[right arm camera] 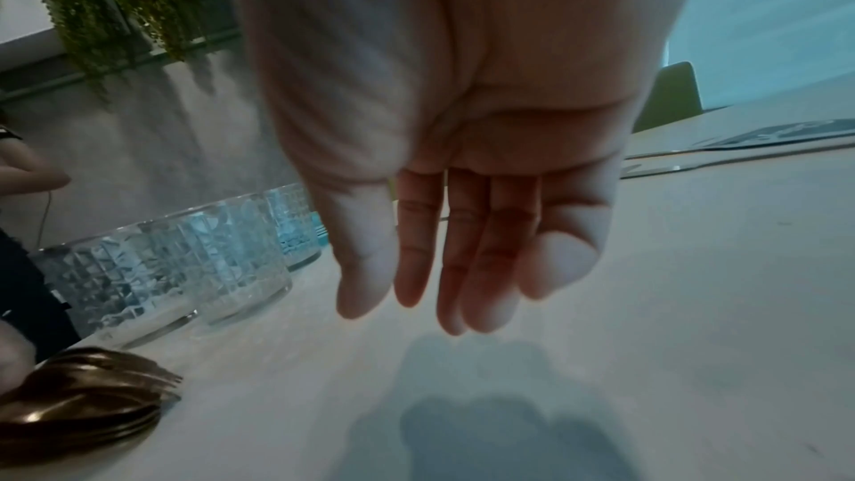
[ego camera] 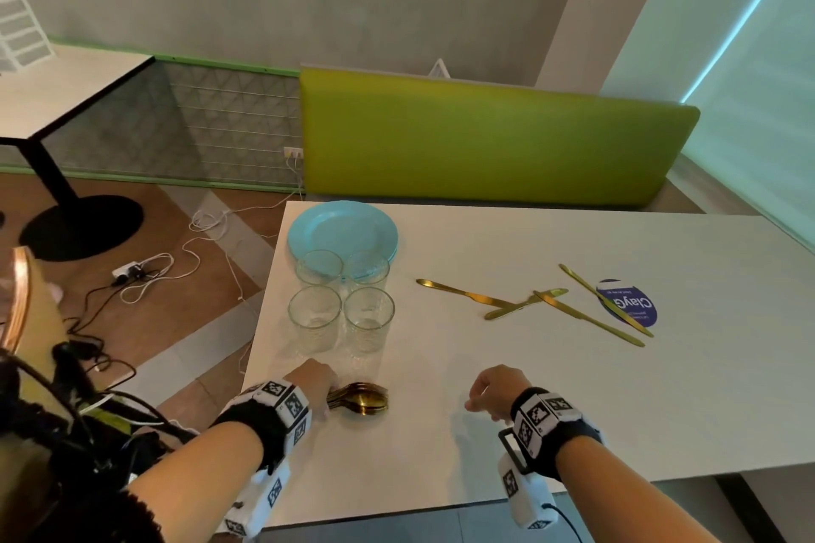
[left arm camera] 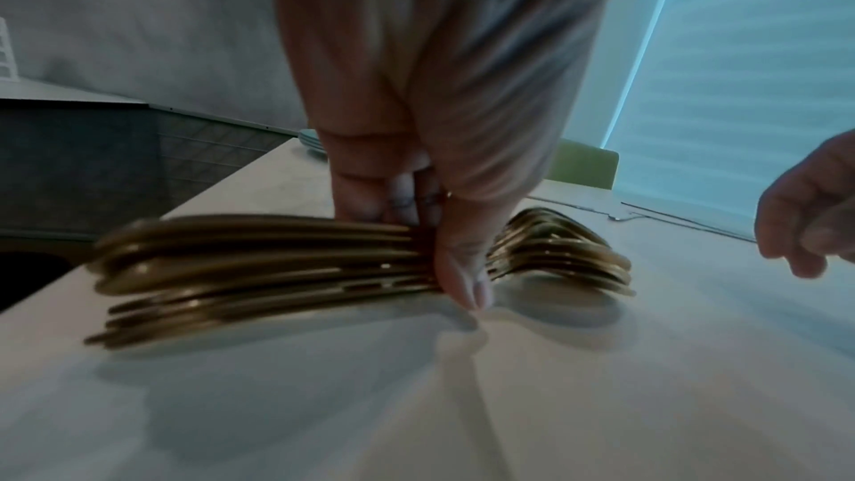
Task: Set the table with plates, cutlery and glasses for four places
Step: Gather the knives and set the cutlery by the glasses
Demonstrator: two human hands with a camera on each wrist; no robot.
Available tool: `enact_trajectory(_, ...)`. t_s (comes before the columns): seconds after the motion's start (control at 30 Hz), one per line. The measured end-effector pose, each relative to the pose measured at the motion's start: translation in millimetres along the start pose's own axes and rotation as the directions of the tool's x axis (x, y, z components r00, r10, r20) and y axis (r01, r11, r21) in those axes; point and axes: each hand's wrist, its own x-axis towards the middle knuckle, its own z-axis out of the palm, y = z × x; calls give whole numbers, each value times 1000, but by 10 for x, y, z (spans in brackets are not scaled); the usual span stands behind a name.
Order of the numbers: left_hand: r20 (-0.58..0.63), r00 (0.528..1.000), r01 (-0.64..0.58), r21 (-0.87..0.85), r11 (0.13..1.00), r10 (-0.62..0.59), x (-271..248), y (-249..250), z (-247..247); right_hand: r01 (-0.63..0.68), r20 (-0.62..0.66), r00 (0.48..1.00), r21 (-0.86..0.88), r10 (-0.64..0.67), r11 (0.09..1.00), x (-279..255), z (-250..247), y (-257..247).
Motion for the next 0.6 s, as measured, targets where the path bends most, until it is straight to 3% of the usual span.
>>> enact_trajectory(0.6, -77, 997, -21, -62, 998, 17, -16, -107, -78, 54, -20, 998, -154, -57, 987, 4, -89, -97)
